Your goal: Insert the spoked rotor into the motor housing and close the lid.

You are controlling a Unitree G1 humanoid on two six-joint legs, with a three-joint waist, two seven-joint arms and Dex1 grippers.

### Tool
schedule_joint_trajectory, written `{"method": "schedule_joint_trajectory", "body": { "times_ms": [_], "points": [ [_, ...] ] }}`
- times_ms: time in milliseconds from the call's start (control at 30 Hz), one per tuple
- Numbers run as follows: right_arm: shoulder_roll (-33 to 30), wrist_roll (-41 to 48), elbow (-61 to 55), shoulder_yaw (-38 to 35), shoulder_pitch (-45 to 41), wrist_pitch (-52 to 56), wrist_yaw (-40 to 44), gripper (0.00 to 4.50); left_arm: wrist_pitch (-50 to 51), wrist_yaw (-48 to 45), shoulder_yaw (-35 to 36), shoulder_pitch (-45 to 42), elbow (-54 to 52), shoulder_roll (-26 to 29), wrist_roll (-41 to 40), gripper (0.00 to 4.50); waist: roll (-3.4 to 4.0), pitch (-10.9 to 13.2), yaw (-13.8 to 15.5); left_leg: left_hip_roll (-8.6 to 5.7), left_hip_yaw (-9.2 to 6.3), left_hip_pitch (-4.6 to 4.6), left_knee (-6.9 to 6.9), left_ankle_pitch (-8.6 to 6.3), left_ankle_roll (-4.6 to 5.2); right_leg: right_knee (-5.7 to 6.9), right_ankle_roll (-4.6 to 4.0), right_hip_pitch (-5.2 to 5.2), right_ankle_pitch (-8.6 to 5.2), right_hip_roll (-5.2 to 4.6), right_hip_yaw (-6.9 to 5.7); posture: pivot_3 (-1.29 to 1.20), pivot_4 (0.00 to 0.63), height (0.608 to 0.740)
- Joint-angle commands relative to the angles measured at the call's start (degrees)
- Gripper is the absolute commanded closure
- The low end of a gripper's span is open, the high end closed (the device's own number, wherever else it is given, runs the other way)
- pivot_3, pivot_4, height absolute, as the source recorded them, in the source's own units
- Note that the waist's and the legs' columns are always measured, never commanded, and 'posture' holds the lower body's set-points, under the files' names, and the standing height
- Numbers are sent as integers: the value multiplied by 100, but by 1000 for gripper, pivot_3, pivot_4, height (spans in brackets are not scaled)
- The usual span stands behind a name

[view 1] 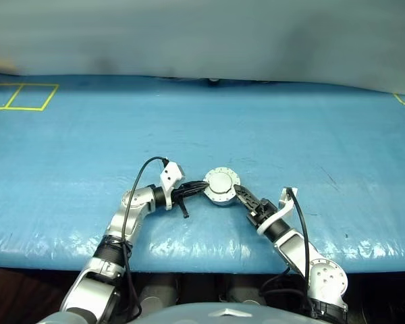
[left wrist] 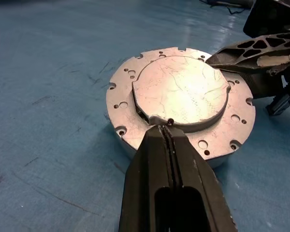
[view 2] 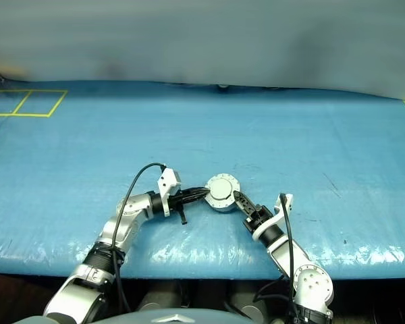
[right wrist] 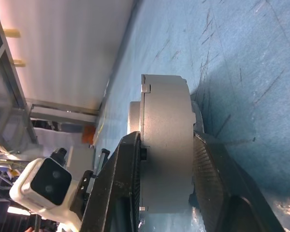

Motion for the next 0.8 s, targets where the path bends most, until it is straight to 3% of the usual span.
{"method": "schedule_joint_trajectory", "body": {
  "times_ms": [33, 67, 167, 533, 567, 800],
  "points": [
    [137, 576, -160, -130, -126, -178, -61, 3357, 903, 9, 240, 144, -582, -73, -649, 4500, 2, 1, -14, 0, 0, -1, 0, 0, 0, 1, -1, -2, 1, 0, 0, 0, 150, 740],
    [162, 703, -206, -170, -146, -218, -89, 3357, 1093, 38, 284, 194, -707, -77, -757, 4500, 6, 4, -25, 1, 0, -6, 0, 0, 0, 3, -5, -8, 3, 0, 1, 0, 150, 740],
    [174, 928, -358, -177, -216, -316, -167, 3357, 1424, 177, 445, 306, -977, -173, -1058, 3943, 13, 8, -59, 0, 1, -13, 0, 1, 0, 4, -24, -13, 14, 0, 3, 0, 150, 740],
    [181, 1663, -784, 115, -586, -567, -310, 3357, 3031, 668, 1477, 288, -1188, -900, -2899, 203, 19, 13, -150, 2, 7, -11, 1, 3, 0, 8, -25, -14, 14, 5, 4, 0, 150, 740],
    [176, 1730, -794, 153, -610, -577, -339, 3357, 3248, 759, 1625, 262, -1206, -995, -3180, 47, 19, 13, -150, 2, 6, -11, 2, 3, 0, 8, -25, -14, 14, 6, 4, 0, 150, 740],
    [112, 1874, -757, 547, -632, -569, -522, 3357, 4361, 1192, 2088, 116, -1172, -1304, -4275, 47, 18, 13, -144, 2, 7, -13, 17, 3, 0, 11, -24, -10, 16, 7, 4, 0, 150, 740]
  ]
}}
